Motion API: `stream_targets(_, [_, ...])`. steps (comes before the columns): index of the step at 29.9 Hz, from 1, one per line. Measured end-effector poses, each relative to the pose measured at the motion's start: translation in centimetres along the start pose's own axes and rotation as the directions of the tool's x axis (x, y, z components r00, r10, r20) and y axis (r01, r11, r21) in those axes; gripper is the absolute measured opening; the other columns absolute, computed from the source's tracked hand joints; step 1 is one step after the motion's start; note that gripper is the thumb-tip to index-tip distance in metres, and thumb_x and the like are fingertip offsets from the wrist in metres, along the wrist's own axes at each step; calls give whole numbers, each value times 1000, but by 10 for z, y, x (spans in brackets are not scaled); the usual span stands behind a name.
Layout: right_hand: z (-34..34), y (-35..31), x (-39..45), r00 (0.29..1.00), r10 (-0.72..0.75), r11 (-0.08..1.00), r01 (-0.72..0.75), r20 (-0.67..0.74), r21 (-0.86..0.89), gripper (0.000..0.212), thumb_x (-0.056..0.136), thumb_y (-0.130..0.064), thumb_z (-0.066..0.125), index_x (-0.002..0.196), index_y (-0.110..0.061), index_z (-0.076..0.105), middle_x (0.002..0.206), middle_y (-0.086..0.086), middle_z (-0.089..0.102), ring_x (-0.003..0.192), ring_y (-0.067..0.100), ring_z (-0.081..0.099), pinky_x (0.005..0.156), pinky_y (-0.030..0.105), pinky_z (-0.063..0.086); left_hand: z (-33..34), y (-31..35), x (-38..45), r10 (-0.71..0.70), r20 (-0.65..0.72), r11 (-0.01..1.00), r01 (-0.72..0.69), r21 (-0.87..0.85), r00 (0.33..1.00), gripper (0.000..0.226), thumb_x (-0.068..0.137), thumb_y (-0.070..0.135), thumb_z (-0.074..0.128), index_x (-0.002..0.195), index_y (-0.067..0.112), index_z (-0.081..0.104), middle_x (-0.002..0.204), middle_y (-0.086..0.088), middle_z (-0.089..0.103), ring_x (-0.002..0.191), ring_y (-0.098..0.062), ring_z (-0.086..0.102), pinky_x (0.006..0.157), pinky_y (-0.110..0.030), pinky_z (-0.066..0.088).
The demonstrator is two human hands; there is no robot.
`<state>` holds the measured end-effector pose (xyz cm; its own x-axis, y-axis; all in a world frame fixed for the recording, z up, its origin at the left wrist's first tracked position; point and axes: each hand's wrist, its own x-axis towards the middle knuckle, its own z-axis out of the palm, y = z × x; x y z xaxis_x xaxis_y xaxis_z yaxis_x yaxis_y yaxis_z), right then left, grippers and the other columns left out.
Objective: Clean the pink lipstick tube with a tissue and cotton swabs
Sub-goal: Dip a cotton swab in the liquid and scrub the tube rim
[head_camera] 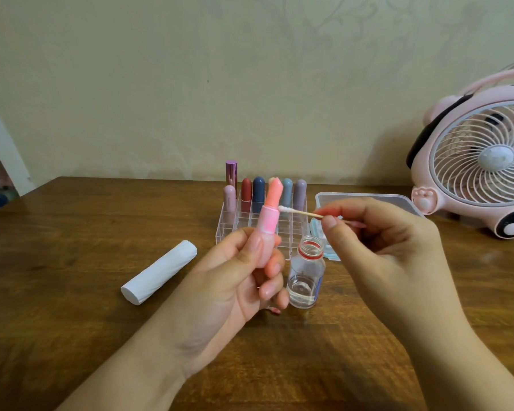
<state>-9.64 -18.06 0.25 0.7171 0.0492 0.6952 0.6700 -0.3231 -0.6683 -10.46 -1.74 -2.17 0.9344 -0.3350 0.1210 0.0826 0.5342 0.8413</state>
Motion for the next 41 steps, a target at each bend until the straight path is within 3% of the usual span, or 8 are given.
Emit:
stream_targets(10, [-2, 1, 1, 1000, 0, 1000, 0, -3, 0, 19, 80, -18, 61, 78, -36, 66, 81, -6, 69, 60, -1, 61, 54, 5, 45, -1, -2, 2, 11, 22, 1000, -11, 0, 1000, 31, 80, 32, 51, 87, 10, 71, 64, -5, 51, 50, -13, 45, 54, -28, 50])
stream_targets(18, [1, 0, 0, 1000, -13, 1000, 13, 2, -18, 18, 79, -17, 62, 76, -34, 67, 77, -5, 68, 59, 4, 60, 53, 11, 47, -3, 1, 2, -24, 91, 999, 28, -43, 996, 36, 78, 30, 52, 109, 14, 62, 63, -2, 43, 51, -14, 37, 54, -31, 46])
stream_targets(20, [2, 1, -1, 1000, -17, 1000, 17, 8, -16, 16, 79, -17, 62, 75, -32, 67, 74, -1, 67, 56, 9, 58, 50, 15, 47, -2, 1, 1, -24, 134, 999, 29, -38, 991, 30, 83, 26, 51, 108, 26, 67, 63, -1, 41, 52, -13, 36, 55, -30, 46])
stream_targets(23, [4, 1, -3, 1000, -21, 999, 21, 17, -33, 15, 80, -18, 62, 76, -31, 67, 73, 2, 66, 57, 18, 58, 50, 22, 48, -4, 2, 0, -31, 180, 995, 47, -88, 983, 26, 82, 25, 52, 101, 22, 70, 65, -2, 41, 53, -12, 38, 58, -31, 48])
stream_targets(31, [3, 0, -2, 998, -40, 999, 39, -47, -33, 18, 80, -18, 62, 77, -35, 65, 80, -6, 67, 58, 1, 60, 52, 6, 44, -3, 5, 0, 14, 79, 981, 2, -196, 997, 19, 80, 25, 49, 90, 10, 53, 65, -5, 48, 51, -15, 42, 52, -30, 47])
stream_targets(34, [3, -1, -3, 995, -94, 995, 93, -35, -21, 10, 81, -22, 64, 81, -32, 67, 79, 0, 66, 58, 9, 59, 51, 13, 46, -3, 4, 2, 22, 74, 988, -11, -152, 997, 22, 82, 28, 49, 86, 15, 65, 64, -4, 47, 50, -14, 40, 52, -29, 46])
stream_targets(38, [4, 2, -4, 992, -122, 986, 118, -27, -117, 11, 82, -29, 57, 84, -35, 66, 80, -3, 66, 62, 15, 59, 54, 27, 48, -2, 1, 1, 20, 61, 994, -13, -109, 998, 19, 81, 29, 51, 78, 14, 63, 63, -4, 46, 49, -14, 40, 51, -29, 44])
stream_targets(41, [4, 4, -3, 991, -127, 985, 119, -51, -125, 11, 82, -30, 57, 84, -36, 66, 78, -1, 66, 60, 15, 59, 56, 32, 48, -2, 1, 1, -1, 55, 992, 8, -126, 998, 21, 81, 29, 52, 90, 13, 63, 63, -3, 43, 49, -14, 38, 51, -29, 44])
